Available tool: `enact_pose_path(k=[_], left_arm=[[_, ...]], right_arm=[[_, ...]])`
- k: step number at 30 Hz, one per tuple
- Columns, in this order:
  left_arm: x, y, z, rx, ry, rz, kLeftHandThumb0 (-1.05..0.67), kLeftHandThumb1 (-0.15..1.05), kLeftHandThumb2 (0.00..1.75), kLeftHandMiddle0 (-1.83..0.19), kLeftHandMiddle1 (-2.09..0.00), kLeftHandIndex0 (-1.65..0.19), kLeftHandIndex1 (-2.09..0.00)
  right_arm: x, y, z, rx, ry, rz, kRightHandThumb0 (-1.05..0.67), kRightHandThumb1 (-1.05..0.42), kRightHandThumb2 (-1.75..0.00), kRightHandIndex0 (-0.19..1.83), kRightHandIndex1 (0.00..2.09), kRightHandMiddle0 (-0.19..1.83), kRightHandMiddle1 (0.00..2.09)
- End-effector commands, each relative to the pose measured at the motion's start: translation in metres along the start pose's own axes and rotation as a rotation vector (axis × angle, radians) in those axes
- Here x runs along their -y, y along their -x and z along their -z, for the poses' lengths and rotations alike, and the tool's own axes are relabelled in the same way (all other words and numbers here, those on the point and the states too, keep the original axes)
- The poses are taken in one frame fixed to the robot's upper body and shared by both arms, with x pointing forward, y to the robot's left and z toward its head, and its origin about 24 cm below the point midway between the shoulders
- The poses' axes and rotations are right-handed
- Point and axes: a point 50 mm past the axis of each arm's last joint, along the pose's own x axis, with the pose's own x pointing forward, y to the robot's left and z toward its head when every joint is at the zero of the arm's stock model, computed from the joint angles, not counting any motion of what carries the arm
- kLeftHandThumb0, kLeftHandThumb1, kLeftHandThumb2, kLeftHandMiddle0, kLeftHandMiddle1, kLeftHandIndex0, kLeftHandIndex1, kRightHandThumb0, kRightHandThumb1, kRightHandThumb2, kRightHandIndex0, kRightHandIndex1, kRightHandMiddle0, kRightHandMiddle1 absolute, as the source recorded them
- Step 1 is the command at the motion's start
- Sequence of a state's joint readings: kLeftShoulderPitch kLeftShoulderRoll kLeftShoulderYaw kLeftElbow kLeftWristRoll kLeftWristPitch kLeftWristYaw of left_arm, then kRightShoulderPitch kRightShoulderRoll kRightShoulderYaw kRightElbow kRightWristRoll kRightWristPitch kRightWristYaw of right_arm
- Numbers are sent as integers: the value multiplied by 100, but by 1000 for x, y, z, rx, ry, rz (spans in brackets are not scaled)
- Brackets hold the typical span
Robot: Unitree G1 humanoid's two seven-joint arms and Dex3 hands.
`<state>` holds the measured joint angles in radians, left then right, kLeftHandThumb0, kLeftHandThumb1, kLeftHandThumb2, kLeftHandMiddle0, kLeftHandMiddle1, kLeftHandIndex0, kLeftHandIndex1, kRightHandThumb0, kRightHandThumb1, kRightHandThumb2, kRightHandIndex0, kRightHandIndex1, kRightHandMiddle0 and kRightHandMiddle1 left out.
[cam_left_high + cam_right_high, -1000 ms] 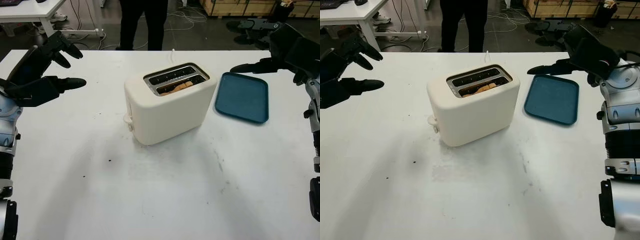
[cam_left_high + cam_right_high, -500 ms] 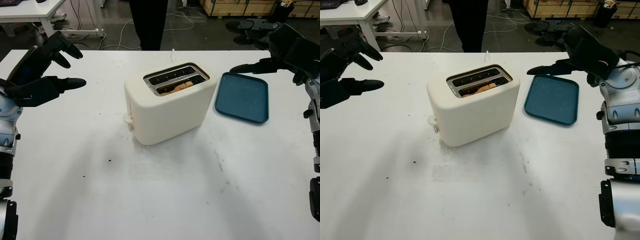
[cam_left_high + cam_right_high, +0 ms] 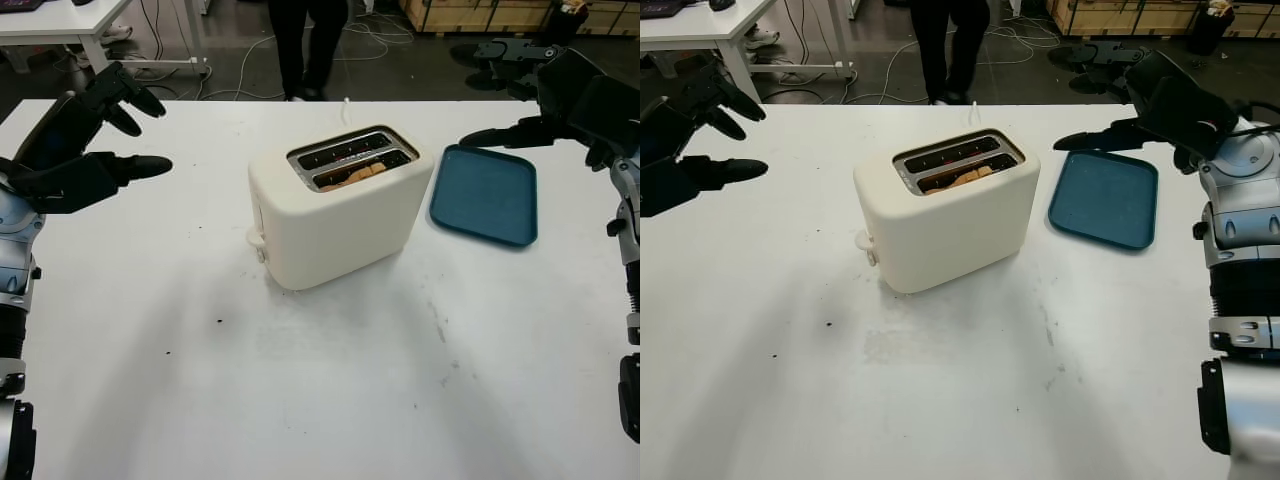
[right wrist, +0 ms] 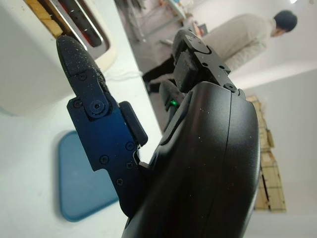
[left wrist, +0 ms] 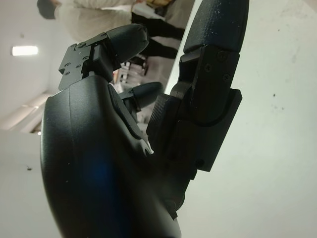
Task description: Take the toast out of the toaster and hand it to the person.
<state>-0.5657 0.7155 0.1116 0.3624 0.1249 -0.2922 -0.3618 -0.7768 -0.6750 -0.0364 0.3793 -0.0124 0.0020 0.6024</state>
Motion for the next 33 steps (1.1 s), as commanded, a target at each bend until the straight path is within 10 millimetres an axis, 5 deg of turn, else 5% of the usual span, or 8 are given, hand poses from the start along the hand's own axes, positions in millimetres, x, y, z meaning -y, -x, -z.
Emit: enact_pose_path(k=[1, 33], left_arm=[[-1, 3, 1, -2, -2, -3, -105, 92, 21, 0, -164, 0, -149], [-1, 3, 1, -1, 4, -9, -105, 92, 21, 0, -163, 0, -149]], right_arm=[[2, -1, -6, 17, 20, 11, -63, -68, 0, 1, 65, 38, 1], [2, -2, -6, 23, 6, 10, -62, -68, 0, 1, 66, 38, 1]])
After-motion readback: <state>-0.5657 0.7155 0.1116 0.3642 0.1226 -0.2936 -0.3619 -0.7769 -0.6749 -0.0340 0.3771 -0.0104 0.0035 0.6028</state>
